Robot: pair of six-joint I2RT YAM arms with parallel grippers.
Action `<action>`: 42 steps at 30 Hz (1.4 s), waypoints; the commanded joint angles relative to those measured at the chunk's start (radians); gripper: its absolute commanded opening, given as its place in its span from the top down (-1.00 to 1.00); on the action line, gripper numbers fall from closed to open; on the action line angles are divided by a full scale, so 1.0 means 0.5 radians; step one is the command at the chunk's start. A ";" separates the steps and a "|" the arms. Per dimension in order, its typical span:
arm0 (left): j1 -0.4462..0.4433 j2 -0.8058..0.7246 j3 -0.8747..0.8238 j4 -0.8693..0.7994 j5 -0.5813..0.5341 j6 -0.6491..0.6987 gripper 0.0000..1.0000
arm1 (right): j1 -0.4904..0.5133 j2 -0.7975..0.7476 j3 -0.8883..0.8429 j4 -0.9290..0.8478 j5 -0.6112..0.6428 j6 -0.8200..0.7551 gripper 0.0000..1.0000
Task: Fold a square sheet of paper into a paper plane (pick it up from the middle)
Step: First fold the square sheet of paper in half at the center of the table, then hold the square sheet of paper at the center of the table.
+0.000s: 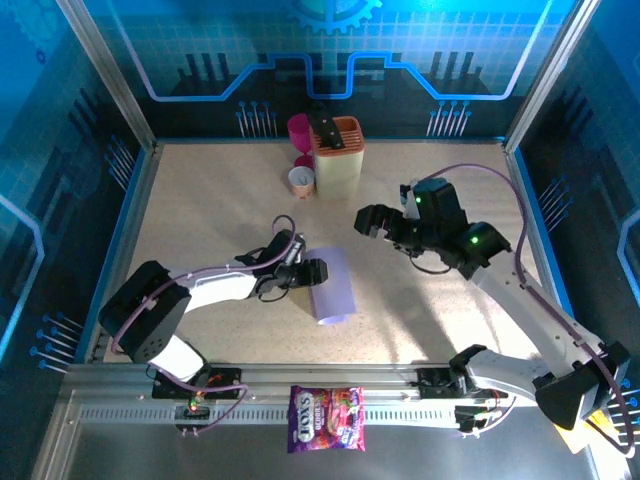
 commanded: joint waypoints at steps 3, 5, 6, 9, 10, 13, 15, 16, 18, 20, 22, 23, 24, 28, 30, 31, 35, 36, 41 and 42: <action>0.043 -0.102 -0.128 0.037 -0.005 0.062 -0.38 | -0.061 -0.020 -0.217 0.279 -0.133 -0.301 -0.96; 0.048 -0.110 -0.151 0.060 0.001 0.073 -0.38 | -0.084 0.010 -0.271 0.319 -0.183 -0.372 -0.92; 0.049 -0.112 -0.155 0.067 -0.001 0.079 -0.38 | -0.100 0.031 -0.299 0.336 -0.211 -0.392 -0.91; 0.047 -0.121 -0.171 0.094 -0.028 0.100 -0.38 | -0.148 0.126 -0.356 0.406 -0.387 -0.440 -0.84; 0.048 -0.127 -0.177 0.110 -0.045 0.102 -0.39 | -0.155 0.161 -0.373 0.433 -0.438 -0.452 -0.81; 0.047 -0.146 -0.191 0.138 -0.101 0.087 -0.39 | -0.164 0.271 -0.422 0.540 -0.578 -0.458 -0.71; 0.047 -0.163 -0.208 0.163 -0.135 0.052 -0.40 | -0.167 0.347 -0.472 0.604 -0.634 -0.445 -0.66; 0.047 -0.170 -0.219 0.176 -0.153 0.038 -0.41 | -0.164 0.377 -0.491 0.634 -0.650 -0.440 -0.63; 0.047 -0.182 -0.229 0.183 -0.174 0.017 -0.41 | -0.164 0.433 -0.533 0.702 -0.664 -0.423 -0.60; 0.047 -0.182 -0.234 0.177 -0.184 0.015 -0.42 | -0.163 0.491 -0.565 0.763 -0.681 -0.408 -0.56; 0.048 -0.180 -0.232 0.163 -0.198 0.021 -0.42 | -0.164 0.563 -0.584 0.823 -0.714 -0.394 -0.51; 0.047 -0.177 -0.236 0.161 -0.201 0.027 -0.42 | -0.165 0.600 -0.583 0.848 -0.731 -0.391 -0.48; 0.047 -0.173 -0.235 0.156 -0.202 0.035 -0.42 | -0.162 0.641 -0.588 0.880 -0.752 -0.387 -0.44; 0.047 -0.159 -0.233 0.125 -0.223 0.079 -0.42 | -0.162 0.800 -0.586 1.024 -0.862 -0.339 -0.31; 0.048 -0.155 -0.238 0.130 -0.223 0.097 -0.43 | -0.156 0.863 -0.581 1.077 -0.893 -0.325 -0.26; 0.047 -0.155 -0.240 0.133 -0.220 0.104 -0.43 | -0.149 0.896 -0.580 1.103 -0.900 -0.319 -0.25; 0.047 -0.142 -0.242 0.141 -0.192 0.148 -0.43 | -0.126 1.007 -0.559 1.163 -0.929 -0.310 -0.19; 0.047 -0.132 -0.242 0.140 -0.189 0.158 -0.43 | -0.119 1.035 -0.556 1.176 -0.929 -0.307 -0.18; 0.047 -0.101 -0.235 0.142 -0.165 0.179 -0.43 | -0.087 1.154 -0.540 1.261 -0.964 -0.273 -0.10; 0.047 -0.099 -0.235 0.139 -0.163 0.183 -0.43 | -0.082 1.175 -0.538 1.282 -0.974 -0.261 -0.08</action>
